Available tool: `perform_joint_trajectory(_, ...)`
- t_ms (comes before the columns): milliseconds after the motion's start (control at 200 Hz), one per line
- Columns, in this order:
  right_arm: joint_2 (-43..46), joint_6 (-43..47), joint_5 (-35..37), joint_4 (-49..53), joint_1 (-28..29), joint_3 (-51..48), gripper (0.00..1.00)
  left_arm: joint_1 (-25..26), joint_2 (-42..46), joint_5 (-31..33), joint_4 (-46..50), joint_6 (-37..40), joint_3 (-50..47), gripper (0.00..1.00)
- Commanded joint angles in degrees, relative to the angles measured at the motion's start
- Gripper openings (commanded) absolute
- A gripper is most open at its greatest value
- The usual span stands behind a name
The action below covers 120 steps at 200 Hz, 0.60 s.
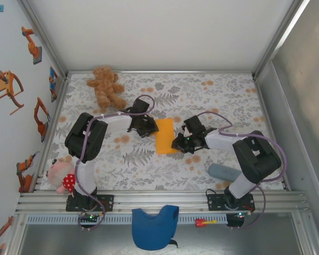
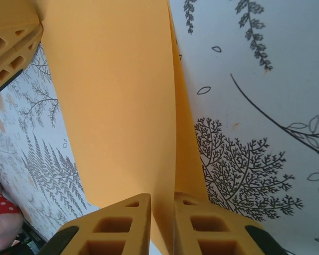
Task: Fold a paper plane with a square sheet of paper (pick it up from the middle)
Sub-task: Perform the second fold on the square sheet of paper at the center of the table.
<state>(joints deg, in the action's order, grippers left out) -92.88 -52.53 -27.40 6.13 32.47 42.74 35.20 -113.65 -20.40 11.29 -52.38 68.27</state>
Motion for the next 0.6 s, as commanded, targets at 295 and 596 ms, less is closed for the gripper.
perform_joint_trajectory(295,3.03,-0.33,2.38,1.43,0.38,-1.03,0.01,-0.07,1.63,-1.04,2.54,9.19,2.95,0.17)
perform_joint_trajectory(596,2.45,-0.29,1.07,0.4,0.4,0.19,0.0,-0.92,-2.51,-2.46,6.9,12.7,7.23,0.16)
